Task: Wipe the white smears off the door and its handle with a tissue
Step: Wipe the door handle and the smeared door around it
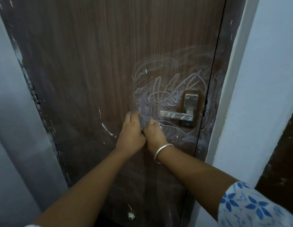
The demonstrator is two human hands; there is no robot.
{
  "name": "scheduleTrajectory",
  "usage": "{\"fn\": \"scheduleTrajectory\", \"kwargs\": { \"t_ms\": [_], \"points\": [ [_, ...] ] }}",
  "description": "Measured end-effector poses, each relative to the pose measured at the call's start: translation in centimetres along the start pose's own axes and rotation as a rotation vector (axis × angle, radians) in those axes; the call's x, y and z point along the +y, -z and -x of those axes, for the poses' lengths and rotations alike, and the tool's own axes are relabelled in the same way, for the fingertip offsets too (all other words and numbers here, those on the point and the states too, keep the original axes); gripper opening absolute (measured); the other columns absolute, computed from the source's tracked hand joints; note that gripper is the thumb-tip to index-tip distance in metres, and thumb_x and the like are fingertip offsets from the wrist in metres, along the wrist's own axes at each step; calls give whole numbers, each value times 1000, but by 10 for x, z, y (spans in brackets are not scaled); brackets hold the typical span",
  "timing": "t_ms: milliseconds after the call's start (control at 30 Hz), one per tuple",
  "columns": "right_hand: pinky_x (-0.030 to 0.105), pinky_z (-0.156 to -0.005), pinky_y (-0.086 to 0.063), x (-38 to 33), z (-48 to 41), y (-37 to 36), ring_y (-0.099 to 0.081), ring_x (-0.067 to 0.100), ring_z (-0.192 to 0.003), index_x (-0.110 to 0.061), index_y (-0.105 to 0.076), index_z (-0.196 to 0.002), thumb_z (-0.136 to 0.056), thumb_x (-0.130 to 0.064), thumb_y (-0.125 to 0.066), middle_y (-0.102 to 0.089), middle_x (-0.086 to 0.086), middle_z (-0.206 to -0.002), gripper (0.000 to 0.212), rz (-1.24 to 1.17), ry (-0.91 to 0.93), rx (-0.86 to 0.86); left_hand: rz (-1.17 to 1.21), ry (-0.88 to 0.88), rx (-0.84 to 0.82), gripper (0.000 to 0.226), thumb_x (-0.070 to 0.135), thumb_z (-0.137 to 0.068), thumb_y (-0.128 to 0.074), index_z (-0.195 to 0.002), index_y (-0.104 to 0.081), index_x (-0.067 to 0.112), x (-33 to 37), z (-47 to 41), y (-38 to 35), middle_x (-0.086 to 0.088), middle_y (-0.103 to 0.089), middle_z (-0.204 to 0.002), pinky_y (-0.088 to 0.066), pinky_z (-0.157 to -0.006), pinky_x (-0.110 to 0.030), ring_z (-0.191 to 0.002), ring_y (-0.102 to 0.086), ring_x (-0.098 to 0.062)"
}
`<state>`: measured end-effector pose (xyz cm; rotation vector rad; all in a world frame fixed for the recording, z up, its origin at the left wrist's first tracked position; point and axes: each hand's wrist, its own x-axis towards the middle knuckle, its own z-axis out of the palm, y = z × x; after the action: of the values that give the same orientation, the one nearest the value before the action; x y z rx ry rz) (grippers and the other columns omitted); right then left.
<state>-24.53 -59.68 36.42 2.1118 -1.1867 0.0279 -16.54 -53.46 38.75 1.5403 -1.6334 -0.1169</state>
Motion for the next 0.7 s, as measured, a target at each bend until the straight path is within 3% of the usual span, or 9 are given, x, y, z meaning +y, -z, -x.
{"fn": "scheduleTrajectory", "kwargs": {
  "t_ms": [67,133,200,233,300,433,500,633,700],
  "points": [
    [36,-86,-47,9,8,-2,-55,30,-105,-3,-61,-107,-92,-7,-44,-63,14,-108,24,-583,-97,27,14,-17,-15,65,-8,-74,-46,-136,-35,7,3,-1,-1,-16,-35,-135,-34,-108,-41,-129,-37,-31],
    [30,-78,-49,13,13,-8,-62,23,-90,-6,-68,-94,-88,-6,-53,-68,10,-97,16,-1124,-459,141,-1,-43,-33,64,-6,-74,-47,-136,-37,8,5,-4,-2,-16,-38,-132,-34,-107,-43,-126,-39,-32],
    [28,-69,-47,8,13,-10,-59,20,-78,-6,-66,-85,-84,1,-59,-66,12,-86,10,-1862,-847,242,-27,-66,-65,66,-5,-75,-46,-138,-38,11,8,-8,-4,-15,-39,-128,-34,-106,-41,-123,-39,-32],
    [27,-64,-46,7,12,-10,-57,19,-72,-5,-64,-88,-84,7,-56,-63,13,-82,14,-2213,-981,271,-43,-71,-84,67,-4,-75,-46,-139,-37,12,10,-10,-5,-15,-40,-128,-33,-106,-40,-122,-38,-32],
    [19,-55,-46,13,7,-12,-52,14,-64,0,-58,-102,-89,12,-46,-57,11,-79,21,-2660,-1120,356,-73,-71,-121,70,-2,-75,-46,-141,-36,17,14,-15,-7,-13,-38,-130,-30,-108,-37,-123,-35,-33],
    [19,-69,-51,32,1,-16,-53,13,-78,2,-54,-106,-92,9,-42,-53,10,-94,19,-3003,-1139,498,-175,-58,-189,69,10,-79,-48,-144,-30,26,20,-26,-12,-11,-35,-136,-26,-108,-39,-124,-31,-35],
    [17,-67,-51,33,0,-12,-53,12,-76,-1,-55,-94,-94,5,-42,-54,9,-91,14,-3048,-1120,420,-211,-51,-204,65,15,-82,-46,-144,-30,28,22,-31,-14,-9,-33,-139,-26,-108,-42,-125,-31,-35],
    [29,-101,-37,31,-2,-10,-51,16,-72,-2,-54,-104,-97,-5,-41,-54,11,-87,15,-3144,-1041,243,-278,-53,-187,56,18,-84,-48,-138,-38,27,27,-35,-16,-7,-35,-140,-30,-106,-44,-127,-32,-34],
    [27,-100,-36,30,1,-9,-50,17,-72,-1,-55,-101,-97,-7,-41,-54,12,-87,16,-3191,-986,174,-311,-34,-163,55,21,-85,-48,-138,-37,31,30,-33,-16,-6,-34,-140,-33,-103,-47,-126,-30,-36]
  ]
}}
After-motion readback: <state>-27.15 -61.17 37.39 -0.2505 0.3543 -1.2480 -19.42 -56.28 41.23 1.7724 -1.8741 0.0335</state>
